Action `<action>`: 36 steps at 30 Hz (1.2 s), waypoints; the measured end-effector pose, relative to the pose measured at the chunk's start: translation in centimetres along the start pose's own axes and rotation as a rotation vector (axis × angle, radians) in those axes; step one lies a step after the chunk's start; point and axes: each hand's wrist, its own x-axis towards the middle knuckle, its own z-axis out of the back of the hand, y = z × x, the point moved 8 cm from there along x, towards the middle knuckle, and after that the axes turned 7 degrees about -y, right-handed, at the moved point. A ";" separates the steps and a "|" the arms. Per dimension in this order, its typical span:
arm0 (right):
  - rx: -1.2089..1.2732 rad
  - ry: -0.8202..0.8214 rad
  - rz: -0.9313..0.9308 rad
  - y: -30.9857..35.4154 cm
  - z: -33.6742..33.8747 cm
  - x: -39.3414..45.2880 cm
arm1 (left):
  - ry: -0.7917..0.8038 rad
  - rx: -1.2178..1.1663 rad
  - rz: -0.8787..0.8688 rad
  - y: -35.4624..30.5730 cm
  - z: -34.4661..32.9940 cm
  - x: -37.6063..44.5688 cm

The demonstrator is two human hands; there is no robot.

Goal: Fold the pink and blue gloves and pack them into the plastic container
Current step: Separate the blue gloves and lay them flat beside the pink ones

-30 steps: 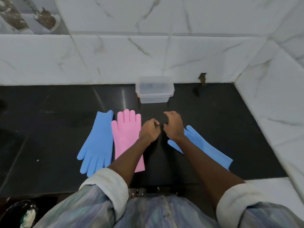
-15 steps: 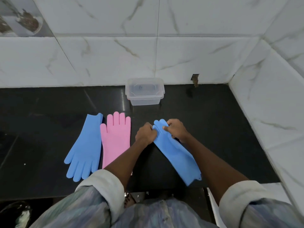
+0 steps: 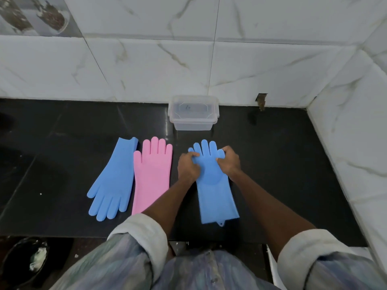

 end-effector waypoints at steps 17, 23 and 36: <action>-0.277 -0.110 0.457 8.0 -5.2 -5.3 | -0.111 0.125 -0.226 0.6 4.7 -1.8; 0.176 0.235 0.333 15.1 -15.0 -11.7 | -0.423 0.117 0.007 6.8 17.0 -1.0; -0.118 0.710 0.310 17.0 -23.9 -15.7 | -0.274 0.289 0.275 14.5 23.2 -0.1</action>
